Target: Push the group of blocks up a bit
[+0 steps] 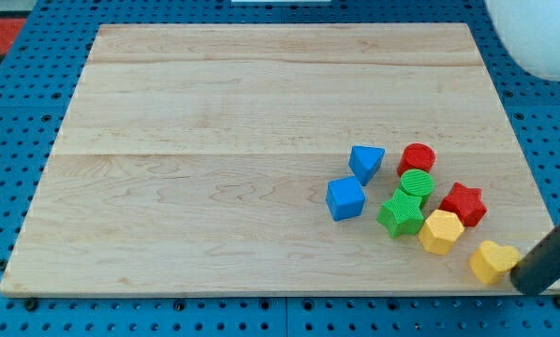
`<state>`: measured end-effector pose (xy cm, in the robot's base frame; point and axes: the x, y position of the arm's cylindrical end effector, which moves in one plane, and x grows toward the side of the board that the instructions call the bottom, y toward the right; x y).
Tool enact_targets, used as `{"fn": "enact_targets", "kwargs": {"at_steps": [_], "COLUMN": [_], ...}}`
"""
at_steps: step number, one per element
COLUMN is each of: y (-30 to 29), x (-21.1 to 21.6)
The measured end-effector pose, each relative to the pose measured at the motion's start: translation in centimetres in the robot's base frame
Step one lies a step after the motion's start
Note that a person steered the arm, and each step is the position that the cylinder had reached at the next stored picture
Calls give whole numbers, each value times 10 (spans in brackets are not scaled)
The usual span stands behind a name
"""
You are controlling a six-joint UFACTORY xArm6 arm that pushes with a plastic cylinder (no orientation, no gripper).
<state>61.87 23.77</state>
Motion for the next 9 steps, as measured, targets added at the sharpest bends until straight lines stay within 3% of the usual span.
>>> {"fn": "enact_targets", "kwargs": {"at_steps": [2, 5, 6, 7, 8, 9], "y": [-11, -14, -36, -32, 26, -23], "x": [-25, -12, -74, -70, -23, -33]}}
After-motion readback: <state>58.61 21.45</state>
